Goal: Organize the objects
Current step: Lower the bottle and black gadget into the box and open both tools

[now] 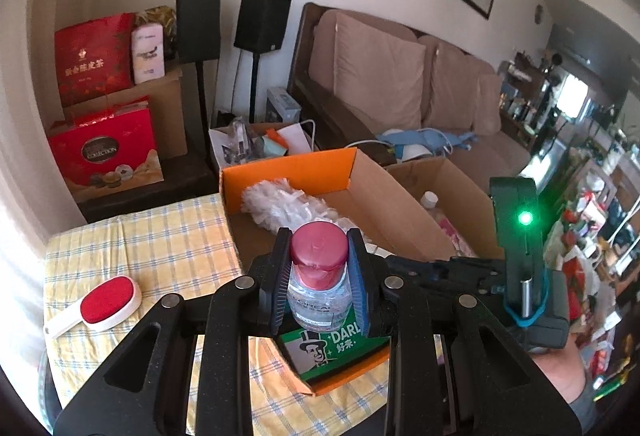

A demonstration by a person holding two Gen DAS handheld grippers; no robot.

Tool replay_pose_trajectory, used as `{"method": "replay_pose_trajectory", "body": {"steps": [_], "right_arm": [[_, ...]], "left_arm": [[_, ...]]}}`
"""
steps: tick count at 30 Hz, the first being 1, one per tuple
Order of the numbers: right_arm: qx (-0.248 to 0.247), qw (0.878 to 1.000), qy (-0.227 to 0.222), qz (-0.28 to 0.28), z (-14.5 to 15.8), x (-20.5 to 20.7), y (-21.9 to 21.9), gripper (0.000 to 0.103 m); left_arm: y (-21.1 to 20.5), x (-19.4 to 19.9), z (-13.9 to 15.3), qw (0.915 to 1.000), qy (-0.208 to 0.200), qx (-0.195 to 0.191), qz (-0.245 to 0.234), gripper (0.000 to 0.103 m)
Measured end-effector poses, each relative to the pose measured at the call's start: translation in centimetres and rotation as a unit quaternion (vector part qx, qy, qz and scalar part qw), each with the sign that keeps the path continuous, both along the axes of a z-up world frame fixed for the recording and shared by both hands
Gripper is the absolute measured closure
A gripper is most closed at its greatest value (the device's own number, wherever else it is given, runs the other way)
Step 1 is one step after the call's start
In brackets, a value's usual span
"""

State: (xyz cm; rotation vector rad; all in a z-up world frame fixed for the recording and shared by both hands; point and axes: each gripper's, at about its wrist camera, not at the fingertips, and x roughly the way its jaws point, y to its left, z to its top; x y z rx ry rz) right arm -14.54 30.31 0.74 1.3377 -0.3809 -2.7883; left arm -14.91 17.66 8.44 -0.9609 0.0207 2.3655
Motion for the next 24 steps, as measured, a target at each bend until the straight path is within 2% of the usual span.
{"method": "replay_pose_trajectory", "body": {"steps": [4,10,15,22,24], "right_arm": [[-0.004,1.000,-0.007,-0.004,-0.7,0.1,0.8,0.094],[-0.007,1.000,0.003,-0.009,-0.2,1.1,1.4,0.093],[0.001,1.000,0.014,-0.010,0.3,1.9,1.2,0.081],[-0.011,1.000,0.027,0.002,0.5,2.6,0.8,0.080],[-0.011,1.000,0.027,0.004,0.4,2.5,0.6,0.080]], "left_arm": [[0.7,-0.8,-0.8,0.9999,-0.006,-0.009,0.002,0.078],[1.5,-2.8,-1.3,0.9996,-0.005,-0.022,0.017,0.078],[2.5,-5.0,-2.0,0.9988,-0.008,-0.041,0.026,0.078],[3.4,-8.7,-3.0,0.9966,-0.005,-0.064,0.051,0.078],[4.1,-9.9,-3.6,0.9952,-0.009,-0.084,0.049,0.078]]}}
